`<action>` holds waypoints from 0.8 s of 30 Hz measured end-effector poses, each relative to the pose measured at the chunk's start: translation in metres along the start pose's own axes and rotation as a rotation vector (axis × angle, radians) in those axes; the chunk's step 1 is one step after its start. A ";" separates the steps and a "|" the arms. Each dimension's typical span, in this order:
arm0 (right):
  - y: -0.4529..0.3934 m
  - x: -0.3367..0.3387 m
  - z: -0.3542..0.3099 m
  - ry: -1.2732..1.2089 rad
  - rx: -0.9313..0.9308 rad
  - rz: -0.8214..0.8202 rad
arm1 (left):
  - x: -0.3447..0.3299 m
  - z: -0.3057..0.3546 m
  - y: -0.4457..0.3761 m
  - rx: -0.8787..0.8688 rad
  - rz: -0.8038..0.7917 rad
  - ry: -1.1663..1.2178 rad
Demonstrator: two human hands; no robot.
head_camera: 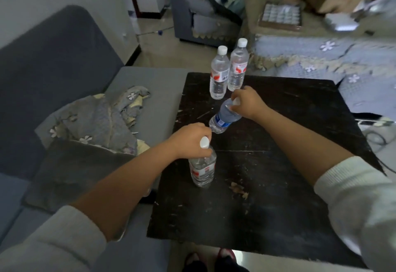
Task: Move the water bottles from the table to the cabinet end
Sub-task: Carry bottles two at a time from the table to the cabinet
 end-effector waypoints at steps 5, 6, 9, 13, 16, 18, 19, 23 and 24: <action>0.031 0.014 0.016 0.018 -0.028 -0.068 | 0.003 0.007 -0.006 -0.020 0.071 0.016; 0.039 0.019 0.023 0.032 -0.048 -0.111 | 0.006 0.013 -0.009 -0.023 0.089 0.017; 0.068 0.033 0.041 0.064 -0.109 -0.261 | 0.013 0.034 -0.021 -0.068 0.127 0.013; 0.113 0.043 0.065 0.092 -0.187 -0.359 | 0.009 0.060 -0.037 -0.166 0.080 -0.037; 0.149 0.052 0.089 0.030 -0.305 -0.345 | 0.001 0.085 -0.047 -0.268 -0.008 -0.104; 0.175 0.054 0.103 -0.023 -0.402 -0.309 | -0.006 0.107 -0.056 -0.345 -0.051 -0.128; 0.187 0.053 0.109 -0.042 -0.449 -0.289 | -0.010 0.120 -0.060 -0.384 -0.059 -0.128; 0.250 0.050 0.128 -0.091 -0.637 -0.130 | -0.031 0.179 -0.072 -0.583 -0.109 -0.160; 0.266 0.050 0.131 -0.087 -0.675 -0.103 | -0.037 0.194 -0.072 -0.630 -0.111 -0.165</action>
Point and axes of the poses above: each hand's wrist, its own y-axis away from the middle knuckle, its own x-axis out of the back of the hand, z = x × y, the point moved 2 cm from there along -y, towards the middle knuckle, and after that the axes turned 1 degree about -x, right-handed, at the moved point
